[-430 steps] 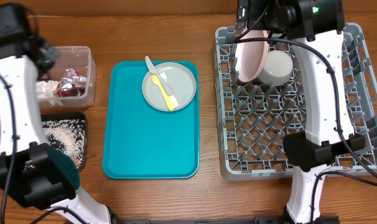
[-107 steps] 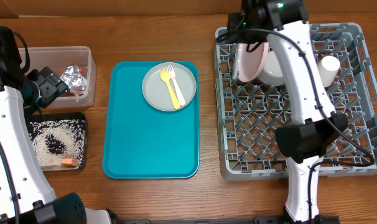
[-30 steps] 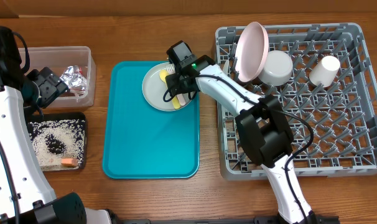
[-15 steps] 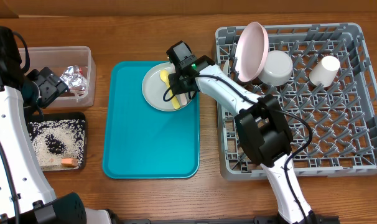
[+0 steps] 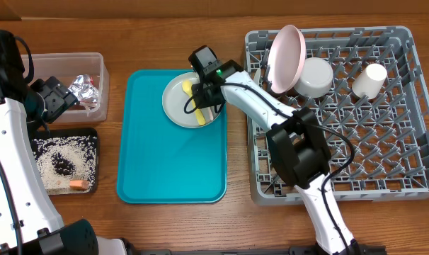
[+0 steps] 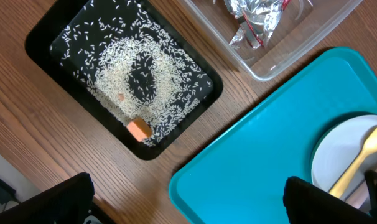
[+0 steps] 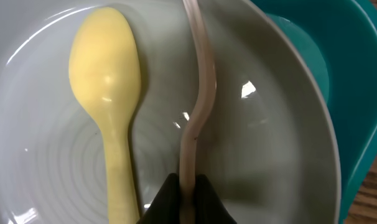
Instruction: Sort waste into correct bins and load items into the dishwasher rack
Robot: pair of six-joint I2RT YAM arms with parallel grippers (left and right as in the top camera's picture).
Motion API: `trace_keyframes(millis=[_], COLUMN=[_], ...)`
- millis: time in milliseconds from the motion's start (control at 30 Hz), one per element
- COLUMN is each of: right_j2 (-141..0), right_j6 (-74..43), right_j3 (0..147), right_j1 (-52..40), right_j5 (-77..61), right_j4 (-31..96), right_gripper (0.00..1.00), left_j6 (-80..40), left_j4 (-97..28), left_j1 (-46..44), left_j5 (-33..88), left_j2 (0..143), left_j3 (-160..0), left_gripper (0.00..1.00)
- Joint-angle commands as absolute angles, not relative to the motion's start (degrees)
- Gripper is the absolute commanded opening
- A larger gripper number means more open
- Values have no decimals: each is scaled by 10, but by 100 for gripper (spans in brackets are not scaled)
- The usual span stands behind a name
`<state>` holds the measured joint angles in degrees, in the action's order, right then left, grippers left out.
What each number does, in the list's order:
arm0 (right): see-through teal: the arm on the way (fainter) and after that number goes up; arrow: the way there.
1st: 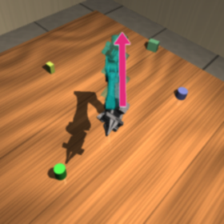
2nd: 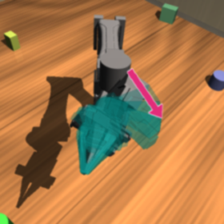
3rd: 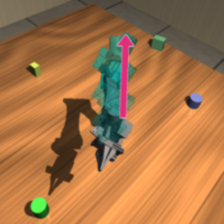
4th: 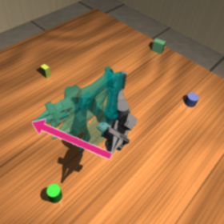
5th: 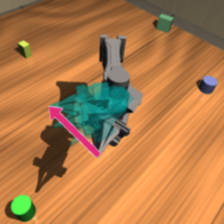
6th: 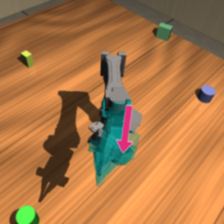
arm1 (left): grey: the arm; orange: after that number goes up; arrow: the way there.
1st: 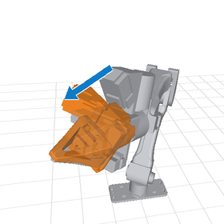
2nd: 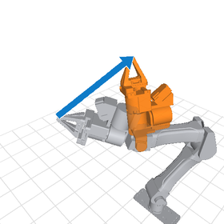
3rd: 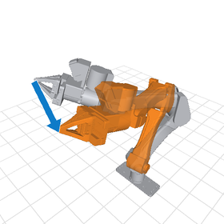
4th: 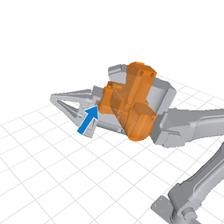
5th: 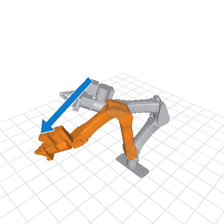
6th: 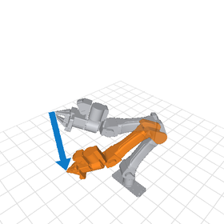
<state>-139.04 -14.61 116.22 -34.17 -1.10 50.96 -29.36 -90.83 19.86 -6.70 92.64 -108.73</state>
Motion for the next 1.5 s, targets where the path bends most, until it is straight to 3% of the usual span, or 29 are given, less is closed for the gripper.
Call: trace_keyframes(millis=[0, 500, 733, 967, 1033, 1100, 1133, 1200, 1467], right_j2=[-1407, -1373, -1374, -1374, -1374, -1374, -1374, -1374, -1367], right_j6=[-151, -161, -88, -87, -88, -90, -92, -92, -102], right_j3=[1229, 1542, 1514, 1438, 1415, 1396, 1395, 1396, 1451], right_j1=[-342, -233, -174, -168, -169, -169, -169, -169, -176], right_j5=[-13, 35, 10, 10, 10, 10, 9, 9, 23], right_j4=[551, 844, 885, 841, 819, 804, 802, 802, 863], right_gripper=[4, 4, 4, 4, 13, 53, 62, 69, 71], left_j6=[-283, -283, -283, -283, -283, -283, -283, -283, -283], left_j4=[-908, -908, -908, -908, -908, -908, -908, -908, -908], left_j1=[199, 199, 199, 199, 199, 199, 199, 199, 199], left_j5=[-75, -75, -75, -75, -75, -75, -75, -75, -75], left_j2=[925, 925, 925, 925, 925, 925, 925, 925, 925], left_j3=[-1084, -1084, -1084, -1084, -1084, -1084, -1084, -1084, -1084], left_gripper=[100, 100, 100, 100, 100, 100, 100, 100, 100])
